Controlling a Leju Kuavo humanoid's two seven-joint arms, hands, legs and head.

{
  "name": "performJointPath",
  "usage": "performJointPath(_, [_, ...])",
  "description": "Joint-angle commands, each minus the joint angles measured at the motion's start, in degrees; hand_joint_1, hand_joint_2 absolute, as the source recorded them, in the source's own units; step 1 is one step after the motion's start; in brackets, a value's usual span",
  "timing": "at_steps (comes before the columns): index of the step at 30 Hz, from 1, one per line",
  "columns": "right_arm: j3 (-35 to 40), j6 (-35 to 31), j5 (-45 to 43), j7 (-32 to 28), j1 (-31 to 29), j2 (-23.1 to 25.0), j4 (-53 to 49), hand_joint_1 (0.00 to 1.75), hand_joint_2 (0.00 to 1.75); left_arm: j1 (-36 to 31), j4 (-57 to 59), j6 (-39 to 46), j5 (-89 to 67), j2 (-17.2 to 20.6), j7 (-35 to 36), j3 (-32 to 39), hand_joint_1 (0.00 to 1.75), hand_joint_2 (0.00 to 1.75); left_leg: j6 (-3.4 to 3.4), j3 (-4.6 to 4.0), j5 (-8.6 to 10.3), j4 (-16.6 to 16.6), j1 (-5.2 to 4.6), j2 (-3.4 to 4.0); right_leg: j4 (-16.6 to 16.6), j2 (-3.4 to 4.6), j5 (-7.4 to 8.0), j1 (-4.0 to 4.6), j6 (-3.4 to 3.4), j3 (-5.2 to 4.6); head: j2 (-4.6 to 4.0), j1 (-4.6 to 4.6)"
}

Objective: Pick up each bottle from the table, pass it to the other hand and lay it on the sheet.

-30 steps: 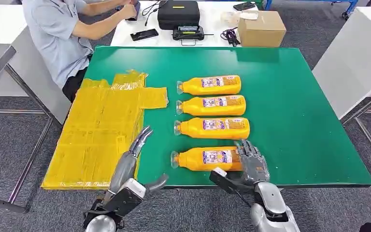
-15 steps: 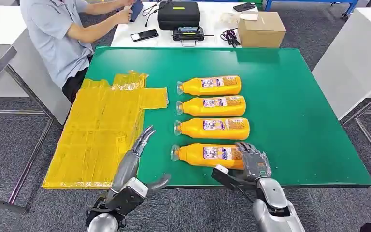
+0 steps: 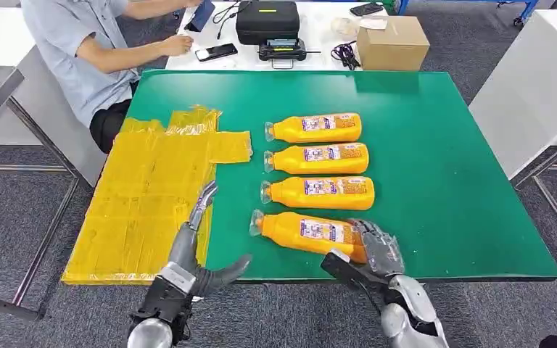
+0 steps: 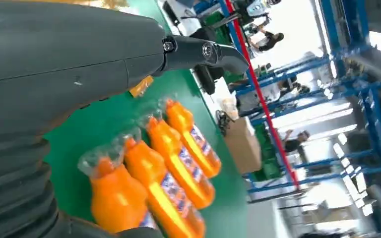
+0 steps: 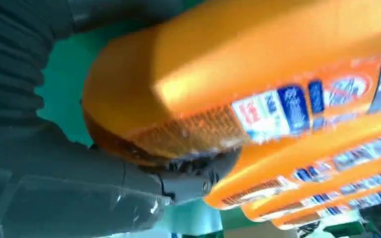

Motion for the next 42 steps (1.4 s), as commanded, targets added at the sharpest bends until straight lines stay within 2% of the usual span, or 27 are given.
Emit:
performJointPath(1, [-4.34, 1.17, -4.16, -3.10, 2.11, 4.55, -7.09, 1.71, 1.75, 0.08, 0.68, -0.03, 5.17, -0.68, 0.72, 1.09, 0.00, 1.75, -0.09, 0.00, -0.07, 0.01, 0.01, 0.01, 0.02, 0.01, -0.07, 0.02, -0.11, 0.00, 0.00, 0.00])
performJointPath(3, [-5.51, 0.61, -6.56, -6.12, 2.54, 6.28, -9.74, 1.75, 1.75, 0.23, 1.58, -1.29, 10.11, -0.68, 3.01, 1.23, 0.00, 1.75, -0.08, -0.02, -0.08, 0.01, 0.03, 0.01, 0.00, 0.01, -0.07, 0.03, -0.10, -0.02, 0.00, 0.00])
performJointPath(8, [-7.17, 1.71, -10.79, -8.68, 1.31, 9.39, -13.25, 1.73, 1.75, 0.05, 6.59, -4.61, 24.70, -0.68, 6.69, 2.66, 0.00, 1.75, -0.12, -0.02, -0.10, -0.02, -0.01, 0.10, 0.01, 0.10, -0.08, -0.01, -0.14, -0.05, 0.00, 0.00])
performJointPath(12, [-7.30, 1.72, -10.99, -8.78, 1.01, 9.59, -13.07, 1.73, 1.75, 0.03, 7.46, -4.79, 25.38, -0.68, 6.52, 3.01, 0.00, 1.75, -0.09, -0.07, -0.04, -0.05, -0.02, -0.01, -0.02, -0.01, -0.05, -0.01, -0.11, -0.07, 0.00, 0.00])
performJointPath(14, [-7.94, 2.13, -13.26, -10.69, 1.10, 10.30, -13.02, 1.69, 1.75, 0.07, 7.45, -4.77, 27.51, -0.68, 6.53, 3.39, 0.00, 1.75, -0.10, -0.06, -0.07, -0.01, 0.01, 0.01, -0.01, 0.02, -0.07, 0.02, -0.12, -0.06, 0.00, 0.00])
performJointPath(18, [-7.23, 6.23, -18.01, -12.72, 1.77, 11.47, -14.24, 1.62, 1.75, -0.04, 9.15, -9.39, 31.91, -0.68, 6.66, 4.03, 0.00, 1.75, -0.11, -0.01, -0.09, -0.03, 0.01, 0.05, -0.03, 0.05, -0.08, 0.01, -0.13, -0.01, 0.00, 0.00])
performJointPath(19, [-6.15, 10.17, -21.45, -12.96, 1.95, 11.43, -13.62, 1.62, 1.75, -0.32, 10.40, -11.38, 33.14, -0.68, 6.49, 4.03, 0.00, 1.75, -0.08, -0.07, -0.06, -0.04, 0.00, 0.02, -0.02, 0.03, -0.06, 0.00, -0.10, -0.08, 0.00, 0.00])
performJointPath(20, [-5.00, 11.18, -22.62, -13.42, 1.94, 11.29, -12.41, 1.61, 1.75, -0.84, 11.62, -13.21, 33.45, -0.68, 5.49, 3.45, 0.00, 1.75, -0.11, -0.02, -0.08, -0.04, 0.02, 0.03, -0.04, 0.03, -0.08, 0.02, -0.13, -0.02, 0.00, 0.00])
performJointPath(21, [-4.23, 11.09, -22.53, -13.56, 1.91, 11.33, -11.44, 1.62, 1.75, -1.19, 12.05, -14.09, 33.06, -0.68, 4.35, 2.87, 0.00, 1.75, -0.14, 0.05, -0.12, -0.04, 0.05, 0.02, -0.05, 0.01, -0.11, 0.06, -0.18, 0.07, 0.00, 0.02])
performJointPath(22, [-2.26, 7.68, -18.30, -13.43, 1.86, 10.78, -10.55, 1.59, 1.75, -1.46, 12.03, -14.83, 32.45, -0.68, 3.38, 2.16, 0.00, 1.75, -0.10, -0.03, -0.06, -0.06, 0.03, 0.01, -0.07, 0.01, -0.05, 0.03, -0.12, -0.01, 0.00, 0.00])
performJointPath(23, [-0.68, 6.12, -16.27, -13.61, 1.68, 10.93, -9.35, 1.62, 1.75, -1.59, 11.25, -15.54, 31.34, -0.62, 2.06, 0.97, 0.00, 1.75, -0.14, 0.06, -0.11, -0.04, 0.05, 0.03, -0.06, 0.03, -0.10, 0.06, -0.17, 0.07, 0.00, 0.02])
performJointPath(24, [-0.19, 7.81, -18.71, -13.41, 1.72, 11.40, -8.62, 1.64, 1.75, -1.59, 10.44, -16.13, 30.16, -0.60, 1.22, 0.14, 0.00, 1.75, -0.09, -0.06, -0.06, -0.04, 0.02, 0.02, -0.05, 0.03, -0.05, 0.02, -0.11, -0.06, 0.00, 0.02])
performJointPath(27, [2.69, 5.82, -15.87, -13.17, 1.38, 11.44, -7.36, 1.66, 1.75, -1.57, 8.73, -16.56, 28.72, -0.45, 1.04, -1.50, 0.00, 1.75, -0.12, -0.05, -0.11, 0.01, 0.09, 0.07, -0.05, 0.07, -0.06, 0.09, -0.15, -0.03, 0.00, 0.00])
performJointPath(32, [6.30, 6.96, -16.61, -13.57, -0.20, 11.16, -6.13, 1.75, 1.75, -2.88, 10.39, -17.41, 28.46, -0.31, 1.00, -1.94, 0.00, 1.75, -0.08, -0.15, -0.05, 0.00, 0.05, 0.03, -0.03, 0.04, -0.03, 0.05, -0.10, -0.14, 0.00, 0.02])
performJointPath(34, [7.49, 7.18, -16.74, -13.24, -0.77, 11.09, -5.43, 1.71, 1.75, -3.33, 10.89, -17.42, 28.43, -0.44, 0.98, -1.88, 0.00, 1.75, -0.08, -0.15, -0.03, -0.02, 0.02, 0.07, -0.03, 0.08, -0.01, 0.02, -0.09, -0.17, 0.00, -0.02])
performJointPath(42, [12.75, 7.70, -16.76, -13.57, -1.97, 10.77, -4.65, 1.75, 1.75, -5.50, 13.61, -17.29, 29.89, -0.68, 0.94, -0.53, 0.00, 1.75, -0.12, -0.07, -0.08, 0.00, 0.06, 0.05, -0.02, 0.05, -0.07, 0.06, -0.15, -0.06, 0.00, 0.00])
